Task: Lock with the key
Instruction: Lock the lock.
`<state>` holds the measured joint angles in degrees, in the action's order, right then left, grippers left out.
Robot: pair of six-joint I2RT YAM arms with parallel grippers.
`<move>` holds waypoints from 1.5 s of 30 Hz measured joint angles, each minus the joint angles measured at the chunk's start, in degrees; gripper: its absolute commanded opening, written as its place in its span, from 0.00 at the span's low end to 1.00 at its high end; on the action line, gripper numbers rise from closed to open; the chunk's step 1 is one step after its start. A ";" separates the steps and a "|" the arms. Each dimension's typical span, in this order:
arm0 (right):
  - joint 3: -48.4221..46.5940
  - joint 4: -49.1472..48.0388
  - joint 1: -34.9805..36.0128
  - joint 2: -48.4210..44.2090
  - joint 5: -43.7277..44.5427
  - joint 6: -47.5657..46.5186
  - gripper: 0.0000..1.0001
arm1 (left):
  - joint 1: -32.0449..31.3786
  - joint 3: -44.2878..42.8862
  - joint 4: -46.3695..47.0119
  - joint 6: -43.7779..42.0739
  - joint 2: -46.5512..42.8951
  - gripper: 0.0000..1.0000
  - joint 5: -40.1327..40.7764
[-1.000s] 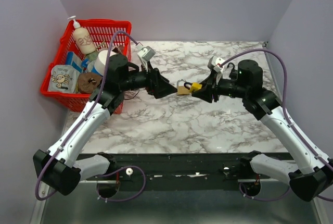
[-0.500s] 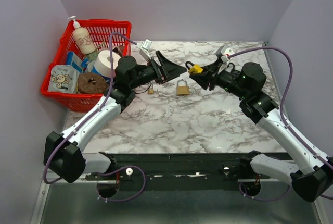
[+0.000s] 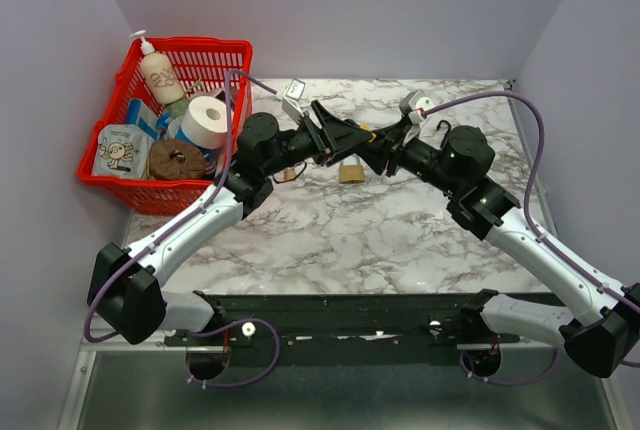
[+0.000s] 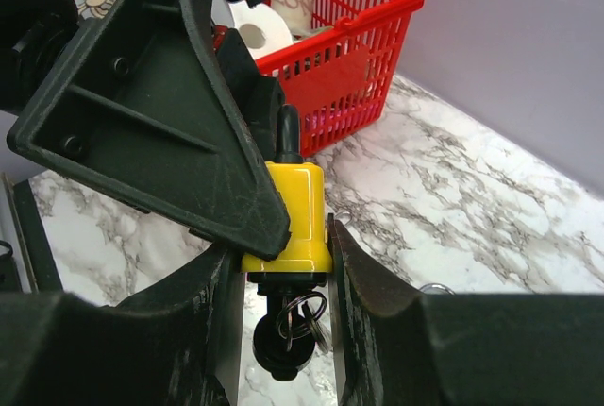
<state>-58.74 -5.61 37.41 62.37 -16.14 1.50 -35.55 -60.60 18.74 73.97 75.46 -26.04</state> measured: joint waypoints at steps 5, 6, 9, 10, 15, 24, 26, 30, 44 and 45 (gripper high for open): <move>0.79 -0.35 1.62 0.00 2.99 -0.13 0.01 | -0.11 -0.09 0.55 0.94 0.24 0.53 0.57; 0.81 -0.35 1.95 0.02 3.65 -0.17 0.01 | -0.11 -0.13 0.59 1.05 0.26 0.50 0.59; 0.87 -0.39 2.47 0.11 5.16 -0.33 0.01 | -0.11 -0.13 0.87 1.01 0.33 0.29 0.92; 0.90 -0.39 2.62 0.13 5.46 -0.26 0.01 | -0.11 -0.13 0.87 0.98 0.33 0.17 0.92; 0.90 -0.31 2.78 0.35 5.99 0.00 0.45 | 0.42 -0.13 0.72 0.87 0.42 0.00 0.90; 0.98 3.74 2.97 -1.97 4.17 0.00 0.81 | 5.86 0.13 -2.14 -1.20 0.26 0.00 -0.09; 0.98 5.75 2.86 -3.26 2.91 -0.09 0.78 | 6.71 0.61 -2.89 -2.12 -0.39 0.00 -0.20; 0.98 9.49 1.18 -4.59 -1.11 -1.40 0.75 | 6.84 2.08 -4.11 -4.11 -2.56 0.00 -2.03; -2.73 18.67 -0.26 -3.26 -12.09 -13.25 0.63 | 6.93 4.31 -6.19 -13.07 -9.35 0.00 -8.15; -2.80 18.36 -0.26 -3.21 -12.31 -13.20 0.66 | 6.91 4.48 -6.29 -13.22 -9.49 0.00 -8.04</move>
<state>-61.54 12.75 37.15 59.16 -28.45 -11.70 -28.64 -56.12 12.45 60.75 65.98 -34.09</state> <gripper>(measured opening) 0.605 0.569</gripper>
